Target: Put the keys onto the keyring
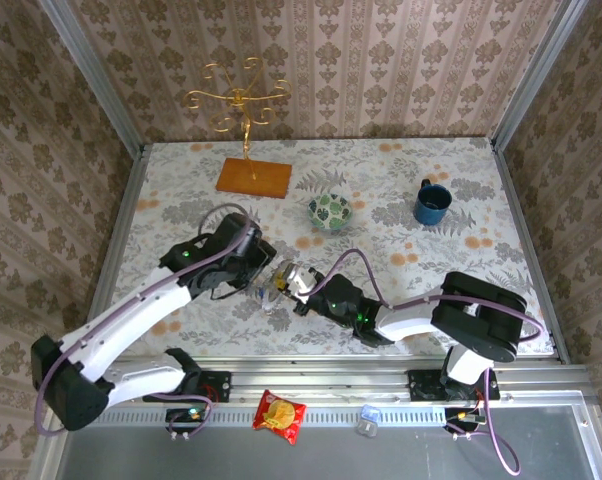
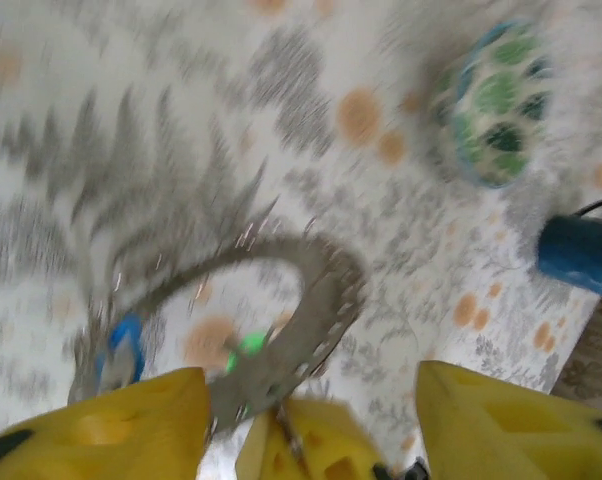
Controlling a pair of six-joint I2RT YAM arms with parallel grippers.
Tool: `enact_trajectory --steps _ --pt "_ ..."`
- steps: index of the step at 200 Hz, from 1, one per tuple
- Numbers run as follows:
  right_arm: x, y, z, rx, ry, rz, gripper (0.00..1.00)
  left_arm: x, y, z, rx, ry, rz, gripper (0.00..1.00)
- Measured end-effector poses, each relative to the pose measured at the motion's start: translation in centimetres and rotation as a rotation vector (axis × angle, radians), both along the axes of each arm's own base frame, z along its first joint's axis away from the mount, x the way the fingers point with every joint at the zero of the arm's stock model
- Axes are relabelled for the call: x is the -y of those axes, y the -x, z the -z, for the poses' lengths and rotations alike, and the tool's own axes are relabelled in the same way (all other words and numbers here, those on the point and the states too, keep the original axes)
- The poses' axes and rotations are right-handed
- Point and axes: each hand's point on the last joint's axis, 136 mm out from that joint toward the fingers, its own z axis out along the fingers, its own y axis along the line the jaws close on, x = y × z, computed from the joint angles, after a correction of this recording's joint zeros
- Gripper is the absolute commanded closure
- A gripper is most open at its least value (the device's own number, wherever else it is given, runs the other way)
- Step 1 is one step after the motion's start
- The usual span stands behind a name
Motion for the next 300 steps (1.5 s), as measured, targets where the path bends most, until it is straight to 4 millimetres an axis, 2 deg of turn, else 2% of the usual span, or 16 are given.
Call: enact_trajectory --steps 23,47,71,94,125,144,195,254,300 --pt "0.4 0.0 -0.1 -0.021 0.036 -0.016 1.0 -1.0 -2.3 -3.1 0.3 -0.089 0.163 0.33" --pt "1.2 -0.2 -0.4 -0.052 0.075 -0.045 1.0 -1.4 -2.5 -4.2 0.581 -0.269 0.432 0.35" --pt "2.3 -0.5 -0.4 -0.101 0.12 -0.088 1.0 -1.6 -1.6 -3.3 0.764 -0.457 0.72 0.38" --pt "3.0 -0.6 -0.7 -0.144 0.171 -0.145 1.0 -1.2 -0.1 -1.8 0.906 -0.557 0.985 0.45" --pt "3.5 0.2 -2.0 -0.165 0.229 -0.239 1.0 0.3 2.5 -0.2 1.081 -0.578 1.293 0.56" --pt "3.5 0.9 -2.3 -0.17 0.268 -0.295 1.0 1.6 3.7 0.4 1.163 -0.53 1.415 0.62" --pt "4.3 2.6 -0.5 -0.203 0.371 -0.379 1.0 4.1 4.9 1.0 1.273 -0.367 1.547 0.66" --pt "4.3 2.9 -0.8 -0.194 0.401 -0.408 1.0 5.2 5.6 1.6 1.31 -0.281 1.603 0.71" --pt "4.3 2.9 -1.2 -0.188 0.41 -0.414 1.0 5.7 6.2 2.7 1.298 -0.251 1.649 0.69"
